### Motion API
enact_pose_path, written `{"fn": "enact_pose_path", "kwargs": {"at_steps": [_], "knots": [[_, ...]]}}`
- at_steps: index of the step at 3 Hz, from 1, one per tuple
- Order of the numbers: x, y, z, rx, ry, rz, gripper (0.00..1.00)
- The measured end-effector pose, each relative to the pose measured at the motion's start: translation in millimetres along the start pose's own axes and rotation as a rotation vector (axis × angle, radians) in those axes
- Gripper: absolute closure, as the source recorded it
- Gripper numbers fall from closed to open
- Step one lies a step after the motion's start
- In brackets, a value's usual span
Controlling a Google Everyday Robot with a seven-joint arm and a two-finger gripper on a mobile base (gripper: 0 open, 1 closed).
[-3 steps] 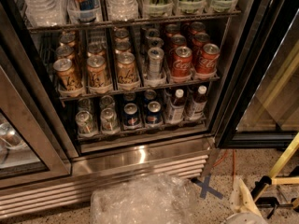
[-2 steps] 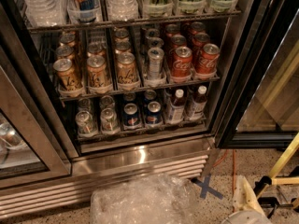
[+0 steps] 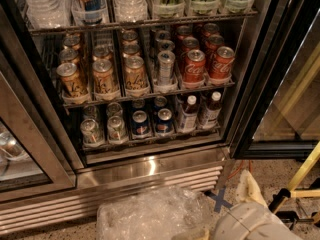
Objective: Pick orange can from middle shelf of fridge
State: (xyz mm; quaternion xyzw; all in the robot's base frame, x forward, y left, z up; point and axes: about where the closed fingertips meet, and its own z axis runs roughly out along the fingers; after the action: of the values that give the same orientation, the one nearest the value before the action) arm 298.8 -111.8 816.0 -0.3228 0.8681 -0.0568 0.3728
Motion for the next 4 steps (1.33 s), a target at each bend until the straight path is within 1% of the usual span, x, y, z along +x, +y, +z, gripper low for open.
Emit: {"fn": "enact_pose_path", "kwargs": {"at_steps": [1, 4], "knots": [[-7.1, 6.7, 7.4, -0.015, -0.002, -0.010, 0.00], [-7.5, 7.1, 7.8, -0.015, -0.003, -0.010, 0.00]]}}
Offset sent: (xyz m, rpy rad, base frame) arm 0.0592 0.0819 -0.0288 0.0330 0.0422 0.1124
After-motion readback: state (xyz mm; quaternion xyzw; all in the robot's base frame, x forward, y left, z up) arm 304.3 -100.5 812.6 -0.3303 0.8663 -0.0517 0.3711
